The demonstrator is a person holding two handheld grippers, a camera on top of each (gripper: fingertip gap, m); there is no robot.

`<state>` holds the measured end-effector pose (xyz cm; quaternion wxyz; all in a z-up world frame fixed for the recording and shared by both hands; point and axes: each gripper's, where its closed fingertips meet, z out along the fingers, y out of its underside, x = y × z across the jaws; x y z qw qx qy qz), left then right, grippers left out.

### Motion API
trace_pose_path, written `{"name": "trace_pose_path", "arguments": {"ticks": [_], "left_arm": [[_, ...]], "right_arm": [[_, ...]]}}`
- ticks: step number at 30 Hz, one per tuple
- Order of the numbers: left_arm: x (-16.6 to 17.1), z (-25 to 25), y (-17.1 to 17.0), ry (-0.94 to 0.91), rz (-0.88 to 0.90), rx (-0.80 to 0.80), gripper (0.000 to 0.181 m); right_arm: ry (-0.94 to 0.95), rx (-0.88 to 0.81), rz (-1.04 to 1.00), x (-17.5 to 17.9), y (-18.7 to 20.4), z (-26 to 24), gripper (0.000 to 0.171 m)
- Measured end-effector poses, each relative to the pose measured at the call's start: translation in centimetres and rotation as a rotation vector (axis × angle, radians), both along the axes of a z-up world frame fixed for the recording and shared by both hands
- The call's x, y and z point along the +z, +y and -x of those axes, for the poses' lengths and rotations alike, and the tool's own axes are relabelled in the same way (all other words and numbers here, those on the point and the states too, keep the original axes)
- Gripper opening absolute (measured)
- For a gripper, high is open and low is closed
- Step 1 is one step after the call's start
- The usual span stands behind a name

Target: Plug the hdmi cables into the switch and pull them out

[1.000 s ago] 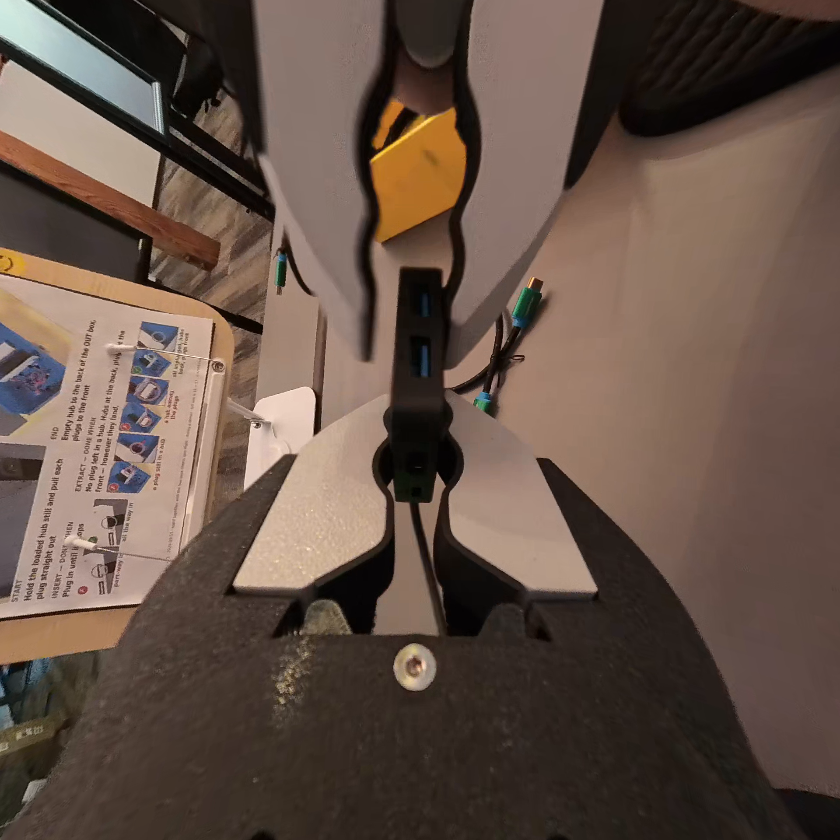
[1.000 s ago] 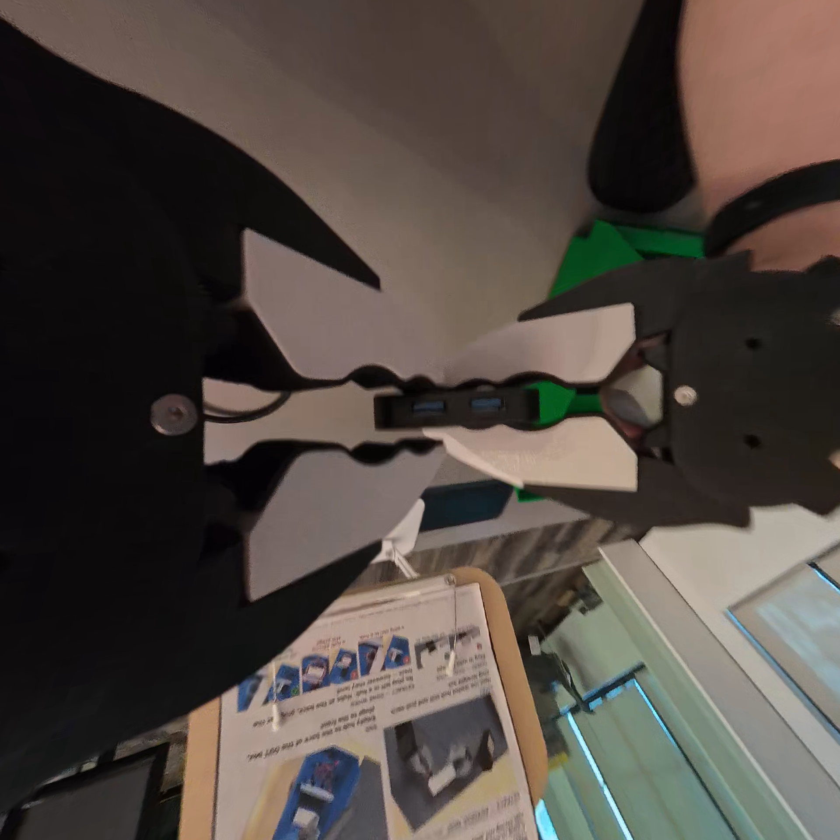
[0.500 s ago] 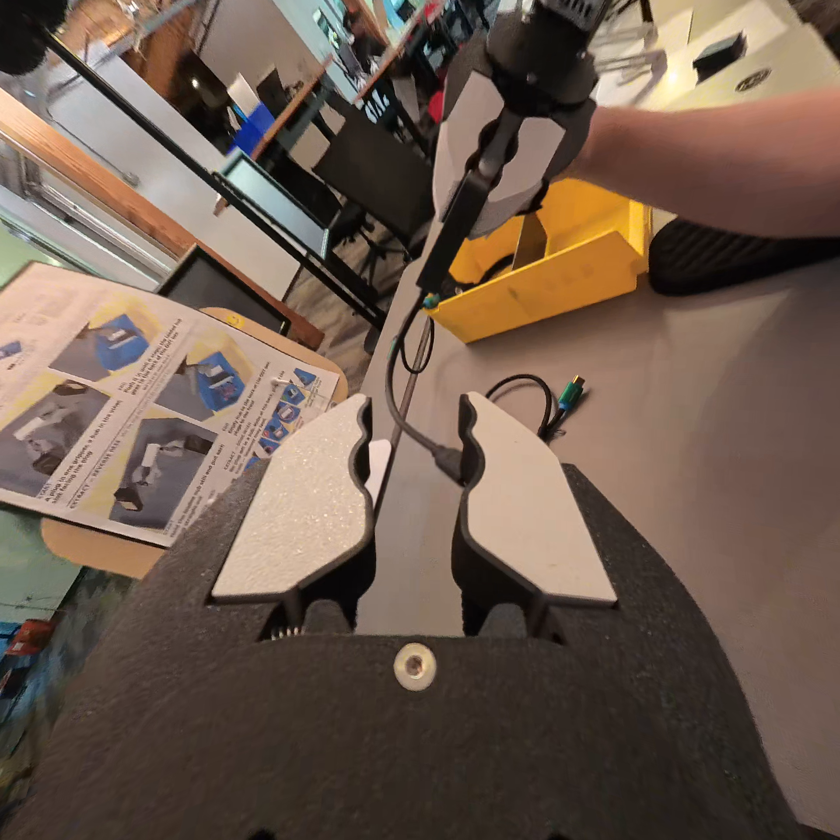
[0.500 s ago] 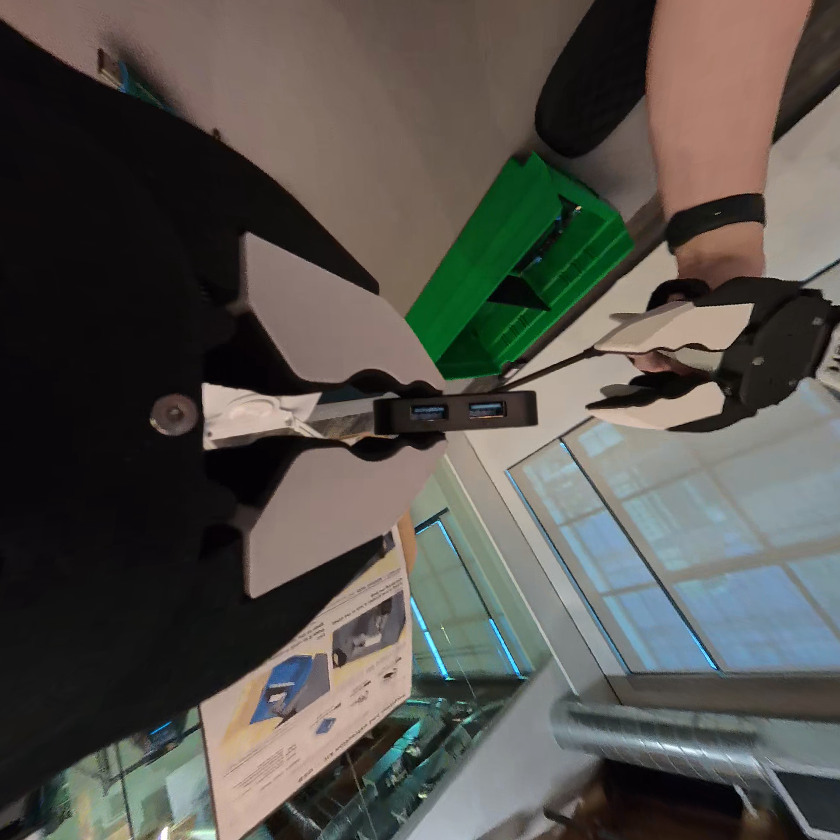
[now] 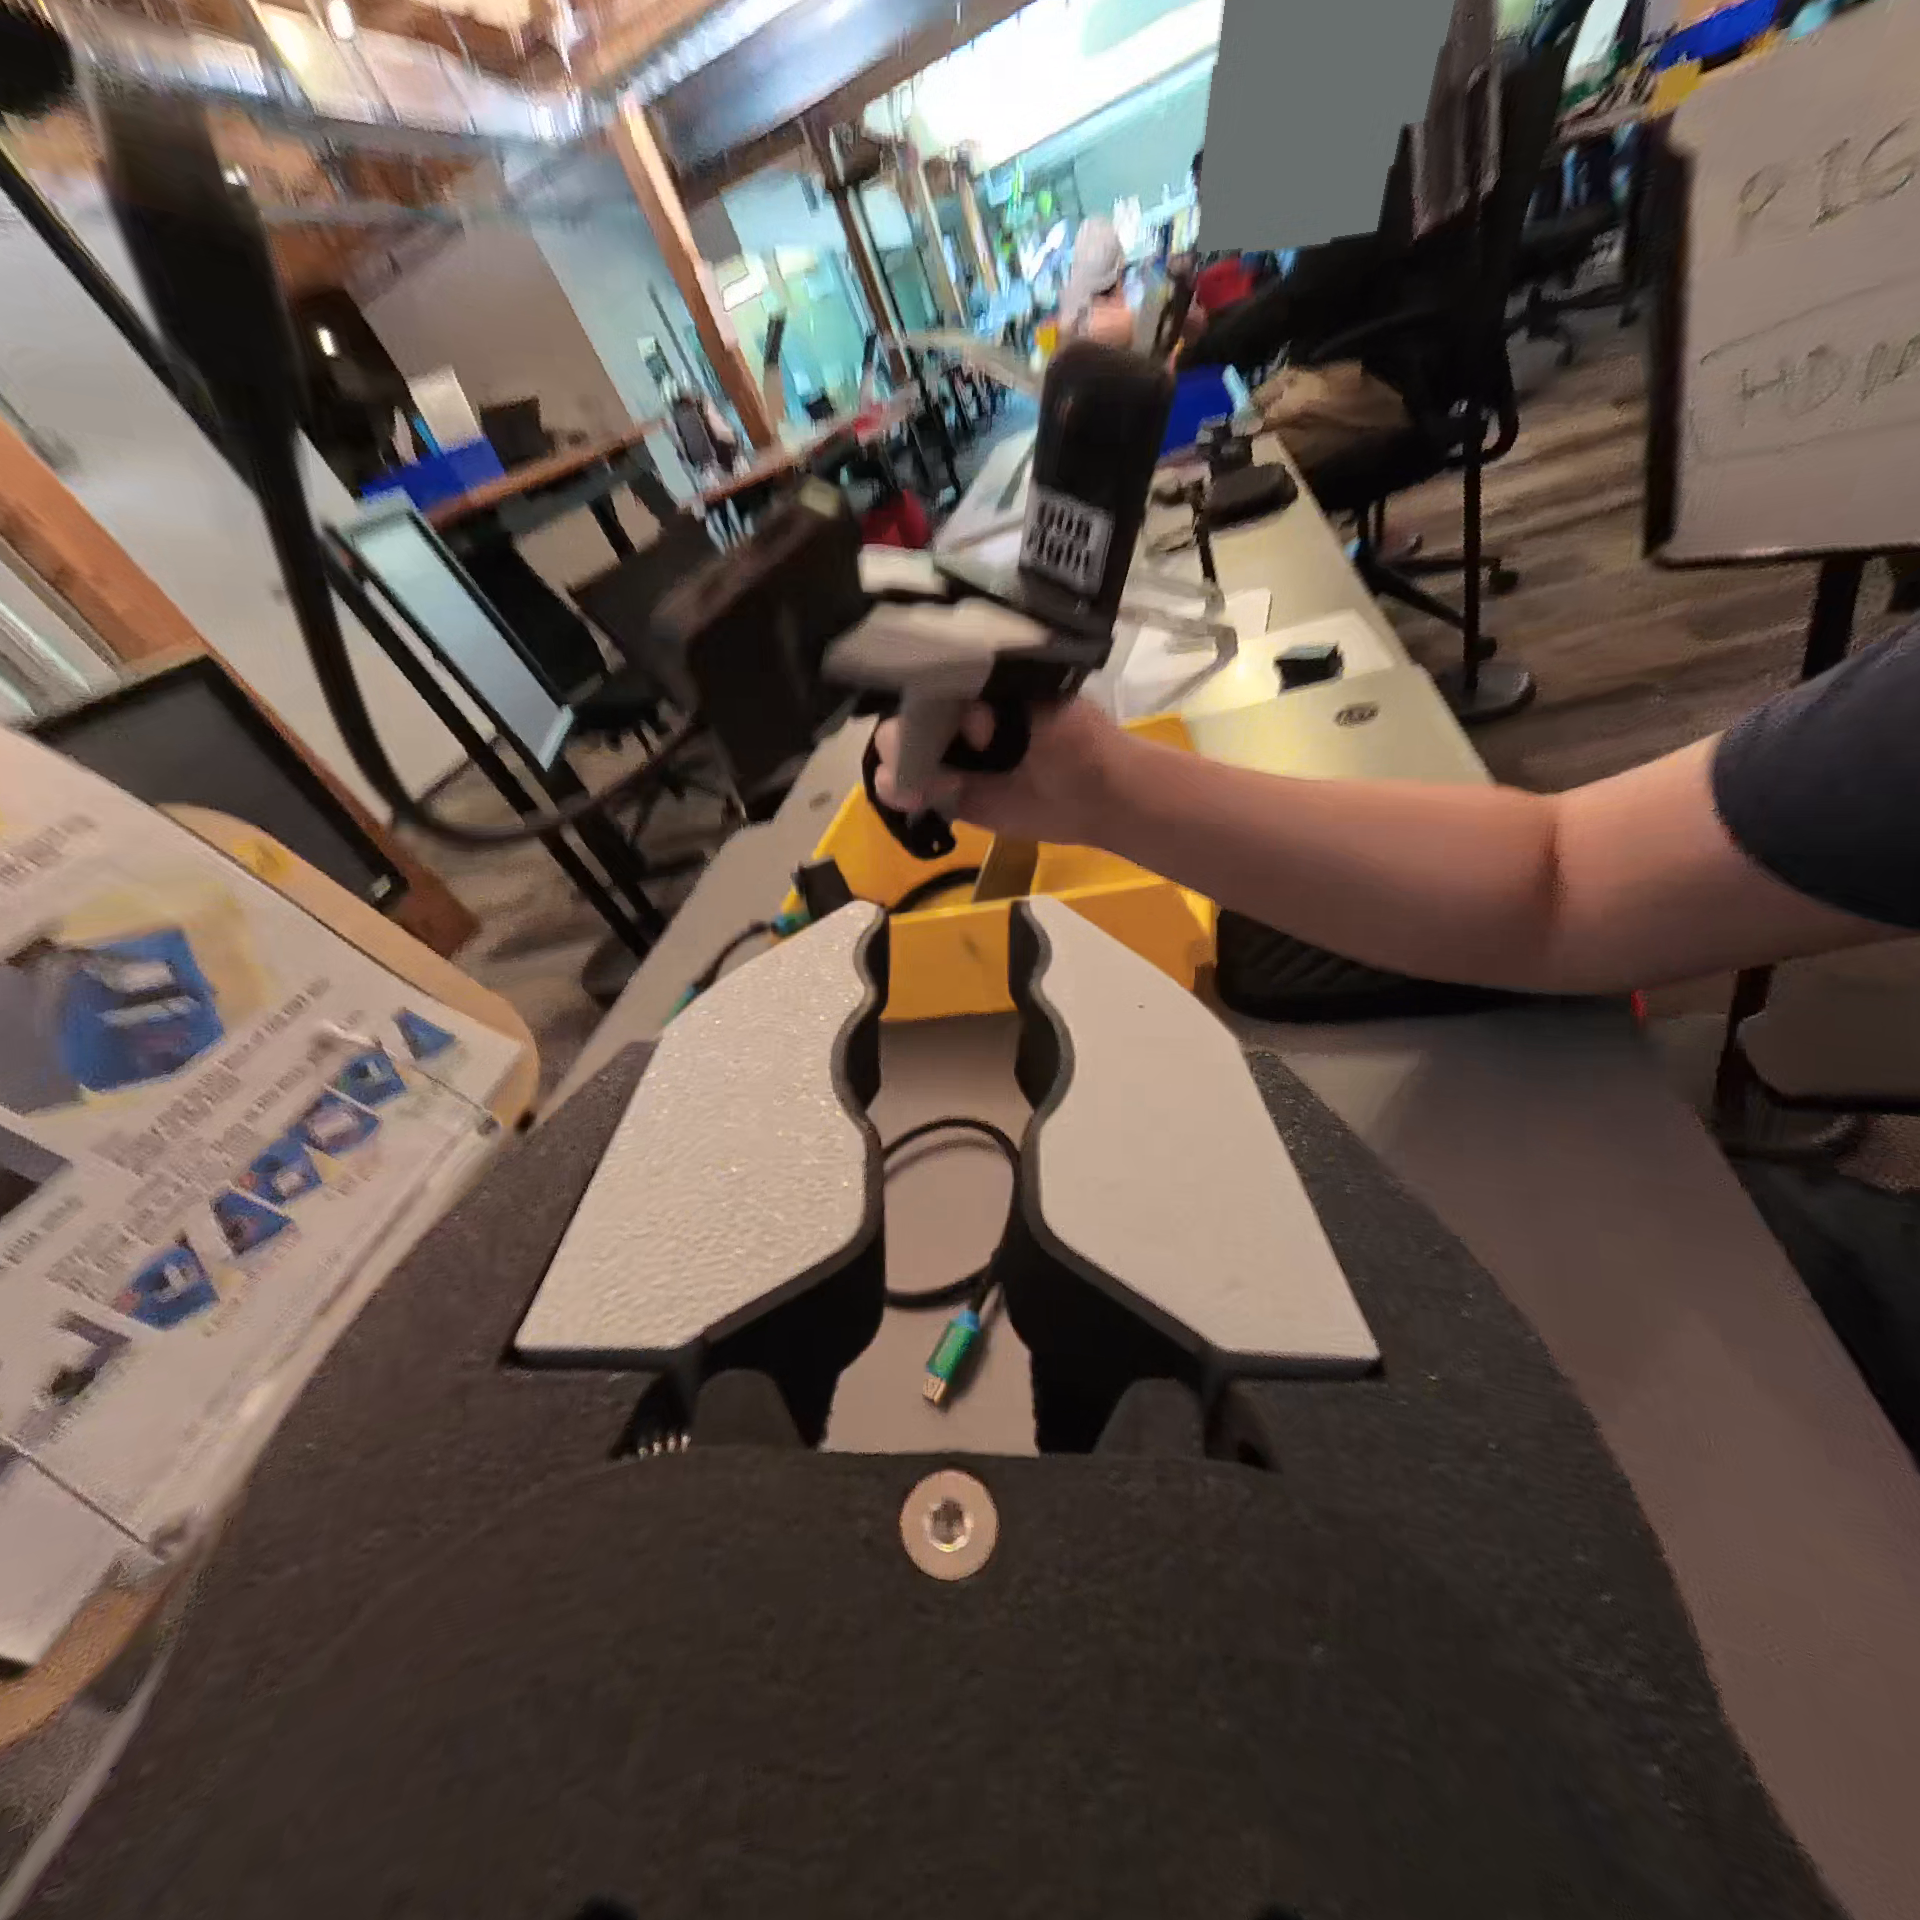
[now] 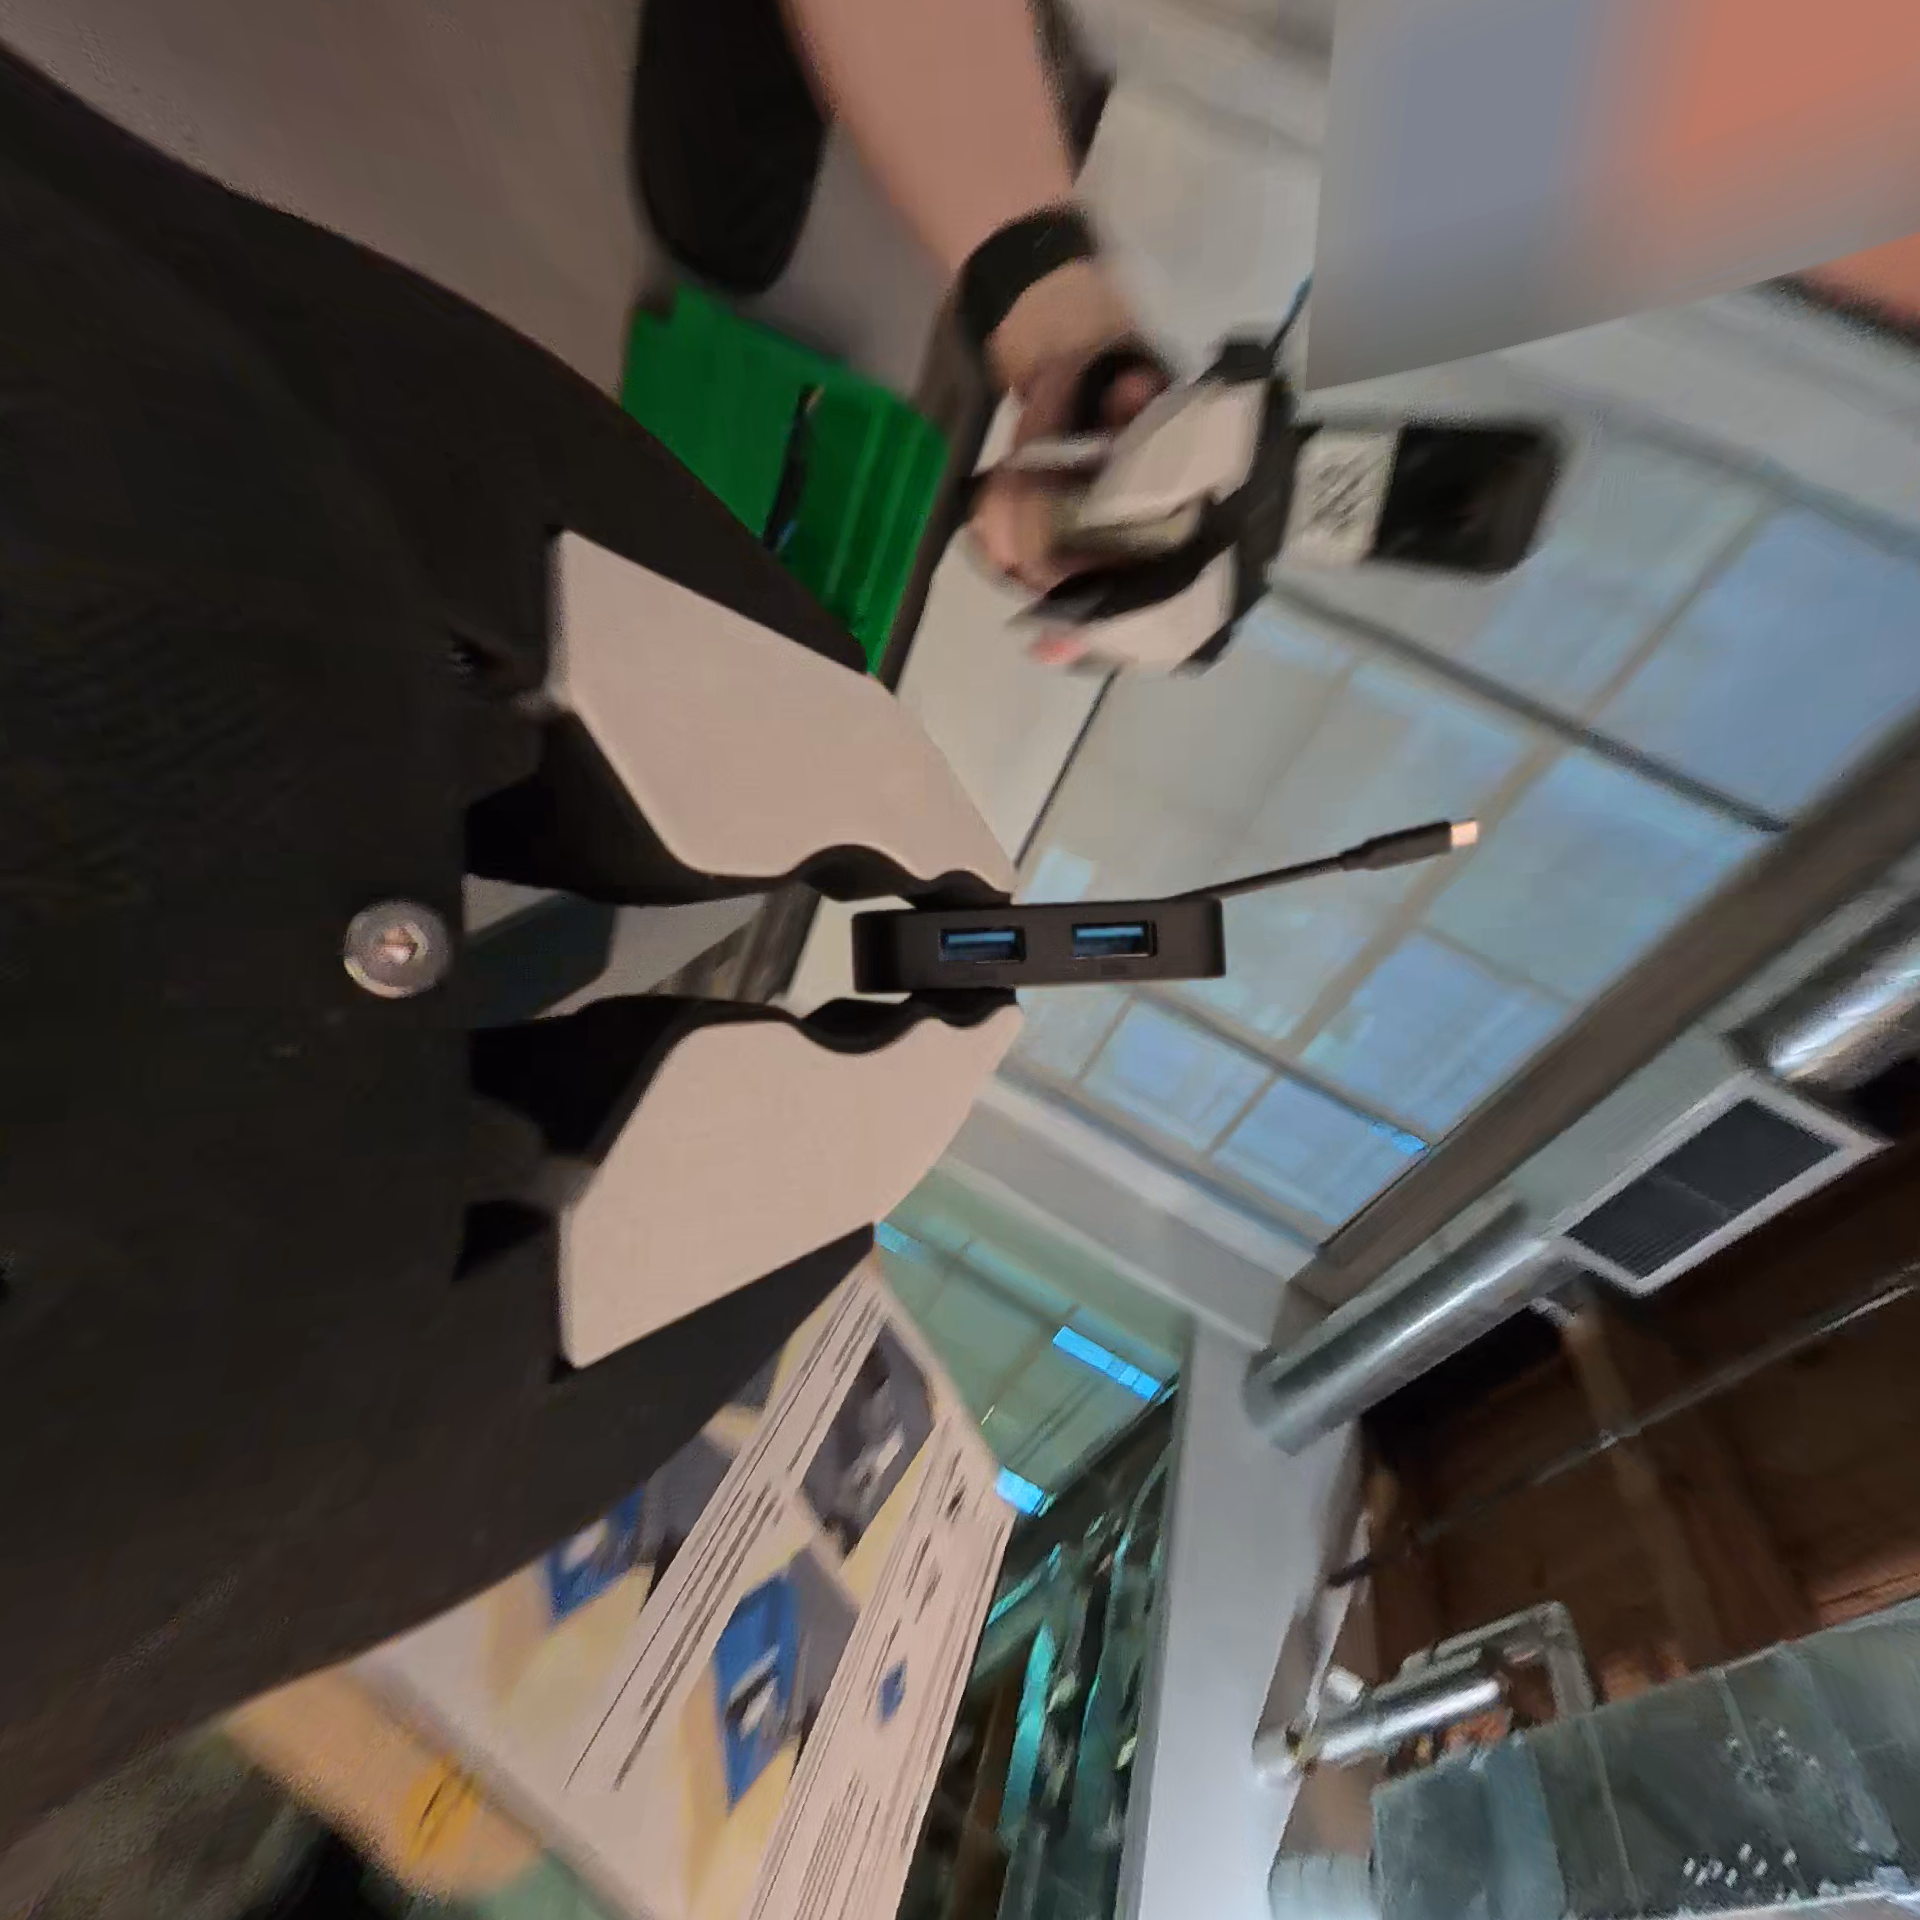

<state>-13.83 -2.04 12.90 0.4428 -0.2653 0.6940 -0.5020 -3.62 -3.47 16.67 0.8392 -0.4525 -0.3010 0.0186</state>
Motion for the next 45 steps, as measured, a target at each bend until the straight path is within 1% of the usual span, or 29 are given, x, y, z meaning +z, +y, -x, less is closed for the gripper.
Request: {"name": "trace_pose_path", "arguments": {"ticks": [1, 3, 6, 9, 12, 14, 15, 17, 19, 22, 25, 27, 30, 32, 34, 37, 38, 41, 45], "left_arm": [[-0.9, -1.4, 0.4, 0.021, 0.0, 0.034, 0.024], [-1.8, -3.6, 0.9, 0.002, 0.014, 0.089, 0.039], [-0.9, -4.3, 0.0, -0.127, 0.043, 0.063, 0.044], [0.8, -3.4, -0.9, -0.276, 0.041, 0.049, 0.042], [0.2, -3.4, -1.9, -0.268, -0.025, 0.039, 0.04], [-0.3, -3.5, -2.7, -0.269, -0.066, 0.021, 0.039], [-0.4, -3.4, -3.2, -0.277, -0.085, 0.007, 0.035], [-1.0, -3.4, -3.6, -0.278, -0.146, -0.005, 0.02], [-1.4, -3.7, -3.0, -0.273, -0.207, 0.049, 0.015], [-2.2, -4.3, -1.2, -0.252, -0.326, 0.139, 0.013], [-2.9, -4.5, 0.7, -0.216, -0.396, 0.202, 0.013], [-3.4, -4.6, 1.7, -0.177, -0.431, 0.225, 0.013], [-4.2, -4.8, 2.9, -0.14, -0.508, 0.277, 0.013], [-4.7, -4.9, 3.1, -0.117, -0.529, 0.281, 0.014], [-5.1, -5.1, 3.0, -0.103, -0.533, 0.274, 0.013], [-6.1, -5.3, 2.7, -0.06, -0.557, 0.256, 0.014], [-6.3, -5.4, 2.8, -0.052, -0.57, 0.259, 0.014], [-6.8, -5.5, 2.8, -0.048, -0.589, 0.246, 0.016], [-6.8, -5.5, 2.0, -0.059, -0.544, 0.193, 0.017]], "right_arm": [[0.017, 0.081, -0.022, 0.2, -0.5, 1.0, 0.014], [0.023, 0.211, -0.068, 0.1, -1.3, 2.8, 0.014], [0.017, 0.372, -0.088, -0.8, -1.9, 4.5, 0.014], [0.055, 0.522, -0.085, -1.7, -2.2, 5.3, 0.014], [0.087, 0.643, -0.097, -2.2, -2.6, 6.3, 0.014], [0.08, 0.688, -0.089, -2.8, -2.5, 7.1, 0.013], [0.07, 0.69, -0.082, -3.2, -2.2, 7.4, 0.013], [0.071, 0.688, -0.075, -3.7, -1.7, 7.4, 0.013], [0.076, 0.64, -0.067, -4.0, -0.9, 6.9, 0.016], [0.033, 0.487, -0.029, -4.7, 0.7, 5.8, 0.023], [-0.006, 0.352, -0.049, -4.1, 1.0, 4.3, 0.027], [-0.122, 0.23, -0.048, -4.1, 1.1, 4.0, 0.027], [-0.376, 0.059, -0.01, -4.6, 1.1, 4.9, 0.028], [-0.559, -0.051, 0.048, -5.9, 1.5, 5.3, 0.03], [-0.677, -0.164, 0.092, -6.9, 2.3, 4.9, 0.031], [-0.758, -0.249, 0.122, -8.0, 3.4, 4.7, 0.03], [-0.787, -0.266, 0.137, -8.4, 3.7, 4.6, 0.02], [-0.779, -0.203, 0.223, -9.6, 3.6, 4.6, 0.014], [-0.738, -0.127, 0.201, -9.6, 3.2, 4.8, 0.014]]}}
